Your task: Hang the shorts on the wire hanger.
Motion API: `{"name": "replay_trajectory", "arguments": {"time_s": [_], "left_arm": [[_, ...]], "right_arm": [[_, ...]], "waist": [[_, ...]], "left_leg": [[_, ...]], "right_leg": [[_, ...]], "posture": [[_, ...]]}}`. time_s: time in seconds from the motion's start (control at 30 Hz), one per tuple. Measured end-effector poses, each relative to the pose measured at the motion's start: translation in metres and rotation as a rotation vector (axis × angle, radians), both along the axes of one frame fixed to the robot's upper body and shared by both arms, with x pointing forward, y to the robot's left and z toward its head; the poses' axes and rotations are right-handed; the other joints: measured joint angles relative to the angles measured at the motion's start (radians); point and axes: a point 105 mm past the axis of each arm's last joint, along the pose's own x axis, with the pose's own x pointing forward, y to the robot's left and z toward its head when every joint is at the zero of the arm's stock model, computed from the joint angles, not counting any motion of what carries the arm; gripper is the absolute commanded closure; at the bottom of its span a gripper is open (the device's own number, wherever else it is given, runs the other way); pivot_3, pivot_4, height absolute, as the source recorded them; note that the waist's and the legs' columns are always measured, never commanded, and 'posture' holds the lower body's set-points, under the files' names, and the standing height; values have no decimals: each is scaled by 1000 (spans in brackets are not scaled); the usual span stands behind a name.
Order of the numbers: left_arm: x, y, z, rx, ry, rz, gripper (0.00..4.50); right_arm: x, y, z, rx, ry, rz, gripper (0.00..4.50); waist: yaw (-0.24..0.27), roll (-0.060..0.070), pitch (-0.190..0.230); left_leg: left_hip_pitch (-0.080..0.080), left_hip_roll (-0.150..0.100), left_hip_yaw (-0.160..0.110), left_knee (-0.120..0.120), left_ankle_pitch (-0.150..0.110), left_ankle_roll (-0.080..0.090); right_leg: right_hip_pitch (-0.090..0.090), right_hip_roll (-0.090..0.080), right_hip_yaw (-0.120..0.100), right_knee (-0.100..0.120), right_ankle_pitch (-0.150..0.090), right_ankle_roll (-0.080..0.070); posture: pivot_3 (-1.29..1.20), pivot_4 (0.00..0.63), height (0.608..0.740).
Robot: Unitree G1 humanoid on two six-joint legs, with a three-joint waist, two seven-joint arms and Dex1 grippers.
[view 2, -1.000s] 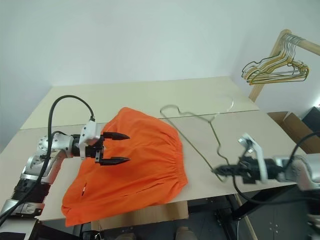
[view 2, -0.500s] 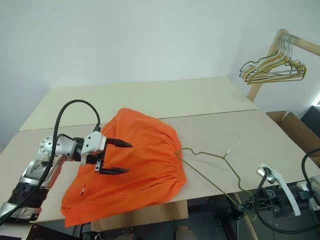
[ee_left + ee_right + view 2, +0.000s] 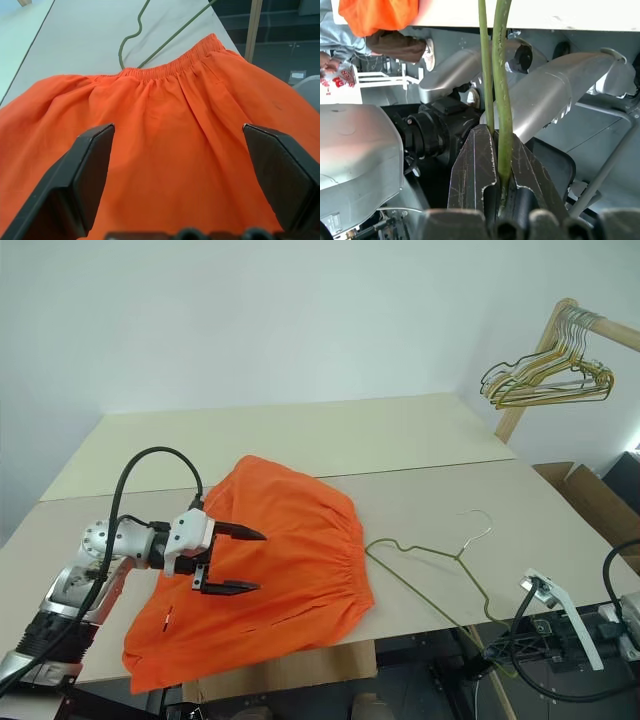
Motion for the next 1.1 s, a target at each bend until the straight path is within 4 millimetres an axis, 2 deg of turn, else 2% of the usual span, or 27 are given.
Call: {"name": "replay_trajectory", "arguments": {"time_s": [0.27, 0.43, 0.57, 0.7, 0.83, 0.97, 1.1], "left_arm": [[2, 0, -1, 5, -8, 16, 75], [1, -1, -5, 27, -6, 13, 75], [1, -2, -9, 47, -8, 15, 75], [2, -3, -9, 51, -16, 19, 75], [1, -2, -9, 59, -22, 23, 75], [1, -3, -8, 59, -26, 25, 75], [1, -3, -9, 60, -27, 26, 75]], "right_arm": [[1, 10, 7, 72, -15, 29, 4500], [7, 21, 1, 89, 6, 53, 4500], [17, 29, -11, 85, 59, 35, 4500], [30, 31, 1, 95, 29, 24, 4500], [34, 38, -2, 120, 52, 25, 4500], [47, 50, -6, 154, 91, -11, 4500], [58, 59, -1, 185, 81, -17, 4500]], "waist": [[1, 0, 0], [-2, 0, 0], [2, 1, 0], [11, 1, 0], [21, 1, 0], [26, 1, 0], [28, 1, 0]], "left_leg": [[0, 0, 0, 0, 0, 0], [0, 0, 0, 1, 0, 0], [0, 0, 0, 1, 0, 0], [0, 0, 0, 1, 0, 0], [0, 0, 0, 1, 0, 0], [0, 0, 0, 2, 0, 0], [-1, 0, 0, 2, 0, 0]], "right_leg": [[0, 0, 0, 0, 0, 0], [0, 0, 0, 0, 0, 0], [0, 0, 0, 1, 0, 0], [0, 0, 0, 1, 0, 0], [0, 0, 0, 1, 0, 0], [0, 0, 0, 2, 0, -1], [0, 0, 0, 1, 1, -1]], "posture": [[-33, 0, 740], [-24, 0, 740], [-9, 0, 740], [-4, 0, 740], [2, 0, 740], [5, 0, 740], [7, 0, 740]]}}
